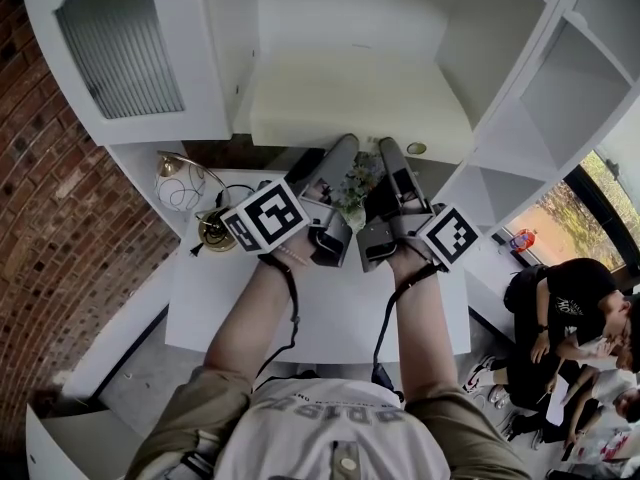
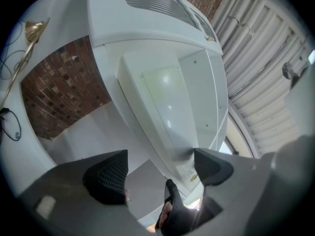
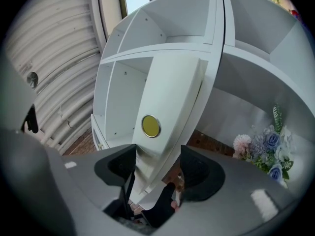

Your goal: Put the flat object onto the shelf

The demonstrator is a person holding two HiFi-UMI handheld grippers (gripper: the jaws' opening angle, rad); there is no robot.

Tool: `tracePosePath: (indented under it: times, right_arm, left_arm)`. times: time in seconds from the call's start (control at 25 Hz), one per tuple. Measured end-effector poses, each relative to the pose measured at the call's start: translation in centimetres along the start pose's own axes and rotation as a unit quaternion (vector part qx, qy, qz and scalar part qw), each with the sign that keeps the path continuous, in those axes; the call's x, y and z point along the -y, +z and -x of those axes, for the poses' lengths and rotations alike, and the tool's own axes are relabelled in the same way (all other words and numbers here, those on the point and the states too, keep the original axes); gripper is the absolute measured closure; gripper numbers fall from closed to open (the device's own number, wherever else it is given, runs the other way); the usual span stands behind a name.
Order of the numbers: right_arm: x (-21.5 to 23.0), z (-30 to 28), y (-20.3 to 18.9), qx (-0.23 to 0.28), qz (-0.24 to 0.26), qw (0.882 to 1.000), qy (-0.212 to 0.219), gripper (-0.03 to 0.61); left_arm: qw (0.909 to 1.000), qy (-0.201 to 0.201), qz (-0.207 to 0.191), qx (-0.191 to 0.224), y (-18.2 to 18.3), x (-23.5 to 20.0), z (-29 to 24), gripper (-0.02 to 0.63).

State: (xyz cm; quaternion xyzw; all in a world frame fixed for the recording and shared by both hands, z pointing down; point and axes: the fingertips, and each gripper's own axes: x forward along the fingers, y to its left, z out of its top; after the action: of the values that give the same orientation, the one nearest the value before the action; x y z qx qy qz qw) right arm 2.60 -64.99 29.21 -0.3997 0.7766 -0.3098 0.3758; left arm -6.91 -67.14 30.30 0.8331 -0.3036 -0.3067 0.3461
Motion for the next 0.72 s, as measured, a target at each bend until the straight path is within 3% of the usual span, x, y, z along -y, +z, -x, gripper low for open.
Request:
tracePosePath:
  times: [0.28,0.72]
  right_arm:
    - [1.0,-0.9,0.3,0.008,-0.015,1.000,-0.014,0.295]
    - [2.2,-0.7,0.2,0.006,-0.022,0.999,-0.042,0.378]
  left_arm:
    - [0.9998,0.015,0.009,-0.007,0.1,-1.2,-1.0,0.176]
    - [0.9989,0.045,0.004,-0.011,0.6,-2.2,-1.8,0.176]
